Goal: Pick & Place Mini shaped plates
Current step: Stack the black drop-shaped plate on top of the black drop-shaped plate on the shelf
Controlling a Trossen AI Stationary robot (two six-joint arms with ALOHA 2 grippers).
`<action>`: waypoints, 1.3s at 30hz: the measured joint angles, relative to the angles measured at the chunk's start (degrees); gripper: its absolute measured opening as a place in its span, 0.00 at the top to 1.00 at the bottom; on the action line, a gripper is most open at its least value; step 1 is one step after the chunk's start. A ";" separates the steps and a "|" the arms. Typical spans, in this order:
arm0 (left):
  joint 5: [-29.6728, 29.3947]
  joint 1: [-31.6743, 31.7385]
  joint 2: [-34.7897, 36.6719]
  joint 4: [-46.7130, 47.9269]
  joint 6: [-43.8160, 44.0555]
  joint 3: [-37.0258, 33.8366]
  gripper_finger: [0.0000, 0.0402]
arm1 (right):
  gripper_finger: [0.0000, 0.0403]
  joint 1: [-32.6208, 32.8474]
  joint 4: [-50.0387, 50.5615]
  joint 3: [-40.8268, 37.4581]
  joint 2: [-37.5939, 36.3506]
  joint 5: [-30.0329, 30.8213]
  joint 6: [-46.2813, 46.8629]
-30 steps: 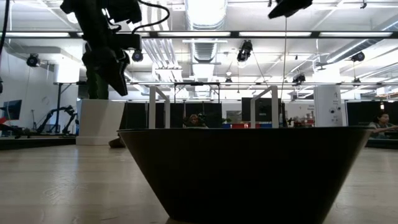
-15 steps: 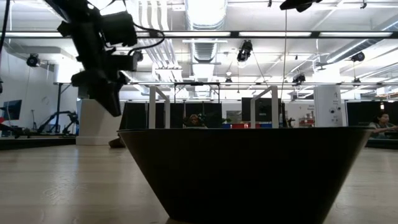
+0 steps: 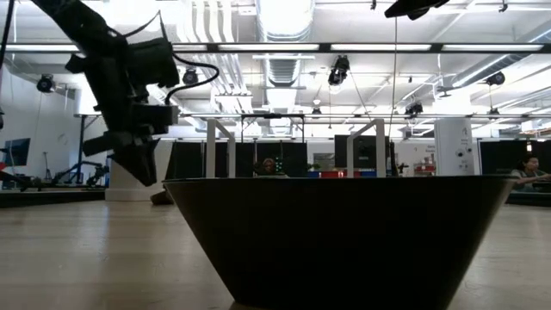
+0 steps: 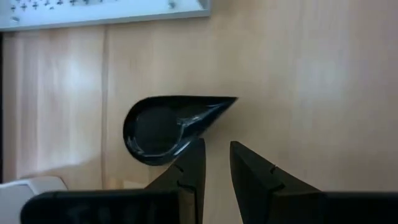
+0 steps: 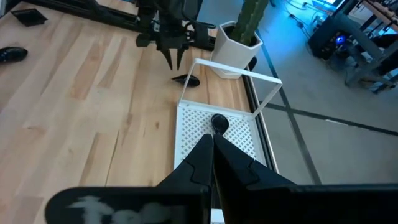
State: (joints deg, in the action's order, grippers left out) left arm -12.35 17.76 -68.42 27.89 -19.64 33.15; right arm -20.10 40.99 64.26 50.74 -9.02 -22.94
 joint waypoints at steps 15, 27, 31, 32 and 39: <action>-1.24 3.41 -0.03 -7.08 -4.28 -4.43 0.83 | 0.98 0.00 0.00 0.01 0.00 0.02 -0.18; -1.67 4.30 -0.89 -9.73 -4.76 -5.34 0.83 | 0.98 0.00 0.00 0.01 0.04 0.02 -0.20; -1.67 4.30 -3.55 -10.44 -5.41 -5.33 0.83 | 0.98 0.00 0.00 0.01 0.04 0.02 -0.20; -1.68 4.30 -4.34 -10.97 -5.77 -5.33 0.83 | 0.98 0.00 -0.01 0.01 0.04 0.02 -0.20; -2.10 4.28 -7.80 -14.63 -7.45 -5.20 0.83 | 0.98 0.00 0.01 0.01 0.04 0.02 -0.19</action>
State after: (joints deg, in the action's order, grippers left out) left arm -14.45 22.04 -76.22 13.26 -27.09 27.94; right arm -20.10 41.00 64.27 50.78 -8.99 -23.13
